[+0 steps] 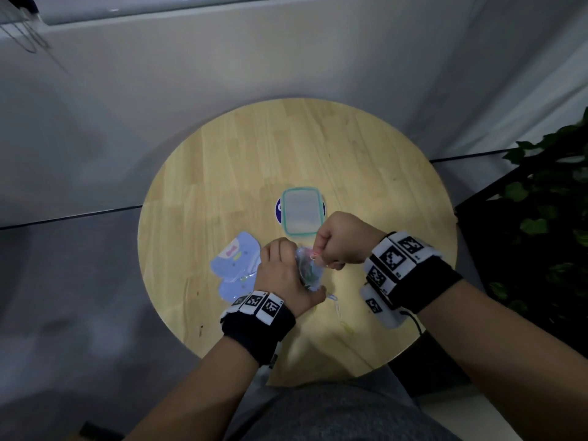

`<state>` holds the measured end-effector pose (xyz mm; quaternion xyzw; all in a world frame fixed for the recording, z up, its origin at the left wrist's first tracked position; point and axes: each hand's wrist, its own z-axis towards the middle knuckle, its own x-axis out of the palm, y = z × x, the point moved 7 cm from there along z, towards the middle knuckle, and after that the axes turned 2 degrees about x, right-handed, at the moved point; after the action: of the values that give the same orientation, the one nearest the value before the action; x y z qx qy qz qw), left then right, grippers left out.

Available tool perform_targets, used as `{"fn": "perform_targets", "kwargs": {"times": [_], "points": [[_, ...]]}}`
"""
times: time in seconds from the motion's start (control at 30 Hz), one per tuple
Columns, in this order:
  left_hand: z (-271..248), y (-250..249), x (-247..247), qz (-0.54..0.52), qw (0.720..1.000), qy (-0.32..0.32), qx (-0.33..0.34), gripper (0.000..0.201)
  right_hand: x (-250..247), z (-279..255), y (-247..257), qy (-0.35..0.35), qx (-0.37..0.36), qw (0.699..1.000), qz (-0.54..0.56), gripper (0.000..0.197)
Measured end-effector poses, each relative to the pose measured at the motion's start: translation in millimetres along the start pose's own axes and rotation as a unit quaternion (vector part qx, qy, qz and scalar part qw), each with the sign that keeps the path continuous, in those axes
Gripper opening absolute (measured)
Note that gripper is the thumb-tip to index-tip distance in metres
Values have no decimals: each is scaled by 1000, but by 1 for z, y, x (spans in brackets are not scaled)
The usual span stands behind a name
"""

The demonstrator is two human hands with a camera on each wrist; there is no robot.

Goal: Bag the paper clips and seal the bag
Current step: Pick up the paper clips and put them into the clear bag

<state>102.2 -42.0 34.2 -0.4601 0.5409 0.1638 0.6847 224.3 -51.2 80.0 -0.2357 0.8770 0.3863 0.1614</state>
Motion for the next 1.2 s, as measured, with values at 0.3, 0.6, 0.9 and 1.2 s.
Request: {"fn": "perform_targets", "kwargs": {"times": [0.3, 0.6, 0.9, 1.2], "points": [[-1, 7, -3, -53, 997, -22, -55, 77, 1, -8, 3, -93, -38, 986, 130, 15], [4, -4, -12, -82, 993, -83, -25, 78, -3, -6, -26, -94, 1, 979, 182, 27], [3, -4, -8, -77, 994, -80, -13, 72, 10, -3, -24, -112, 22, 981, 156, 35], [4, 2, -8, -60, 995, -79, -18, 70, 21, -17, -40, 37, 76, 964, 252, 51]]}}
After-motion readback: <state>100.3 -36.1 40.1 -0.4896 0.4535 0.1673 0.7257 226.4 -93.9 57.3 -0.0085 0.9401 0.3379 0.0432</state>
